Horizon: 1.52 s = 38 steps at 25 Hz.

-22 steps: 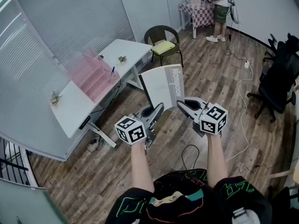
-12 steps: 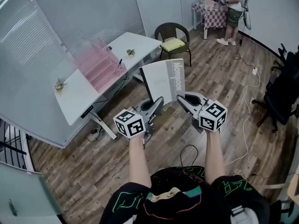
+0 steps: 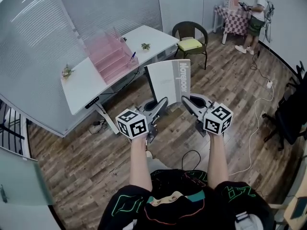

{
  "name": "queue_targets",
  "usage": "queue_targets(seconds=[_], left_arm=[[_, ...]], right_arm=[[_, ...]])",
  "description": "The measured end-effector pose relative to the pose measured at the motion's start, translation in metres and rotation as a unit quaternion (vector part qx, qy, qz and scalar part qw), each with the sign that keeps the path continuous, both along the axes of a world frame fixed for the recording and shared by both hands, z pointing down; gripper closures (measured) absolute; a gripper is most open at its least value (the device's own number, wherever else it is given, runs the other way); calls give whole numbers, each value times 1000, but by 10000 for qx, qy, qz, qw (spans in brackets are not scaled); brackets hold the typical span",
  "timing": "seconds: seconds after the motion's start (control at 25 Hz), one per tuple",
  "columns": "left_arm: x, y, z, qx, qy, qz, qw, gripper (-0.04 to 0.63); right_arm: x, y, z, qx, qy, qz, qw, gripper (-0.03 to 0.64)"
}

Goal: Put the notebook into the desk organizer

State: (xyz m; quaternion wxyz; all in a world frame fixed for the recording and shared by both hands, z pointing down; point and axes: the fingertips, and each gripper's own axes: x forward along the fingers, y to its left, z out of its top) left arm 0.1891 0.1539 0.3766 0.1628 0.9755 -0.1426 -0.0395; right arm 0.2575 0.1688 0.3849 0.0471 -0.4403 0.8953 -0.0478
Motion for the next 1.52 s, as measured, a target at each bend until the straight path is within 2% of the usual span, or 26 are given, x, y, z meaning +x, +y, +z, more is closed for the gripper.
queue_targets(seconds=[0.2, 0.44, 0.64, 0.84, 1.04, 1.16, 1.32, 1.52], left_arm=[[-36, -63, 12, -169, 25, -7, 9999, 591], [-39, -122, 32, -325, 269, 63, 9991, 591], [-71, -189, 52, -501, 309, -128, 9982, 591], [-111, -272, 56, -689, 339, -294, 9966, 591], [-171, -364, 51, -765, 267, -574, 9951, 591], [-181, -375, 55, -775, 193, -707, 9943, 591], [-186, -383, 79, -1003, 74, -741, 9922, 591], [-196, -389, 99, -1361, 181, -973, 9857, 591]], right_arm=[[-36, -63, 12, -167, 5, 13, 9999, 595], [-38, -124, 28, -328, 176, 102, 9993, 595], [-69, -191, 48, -509, 211, -4, 9985, 595], [-109, -279, 52, -757, 242, -83, 9968, 595], [-168, -375, 48, -868, 170, -202, 9959, 595], [-179, -388, 55, -914, 100, -285, 9954, 594], [-184, -400, 82, -1234, 6, -400, 9915, 595], [-193, -410, 101, -1500, 39, -562, 9871, 595]])
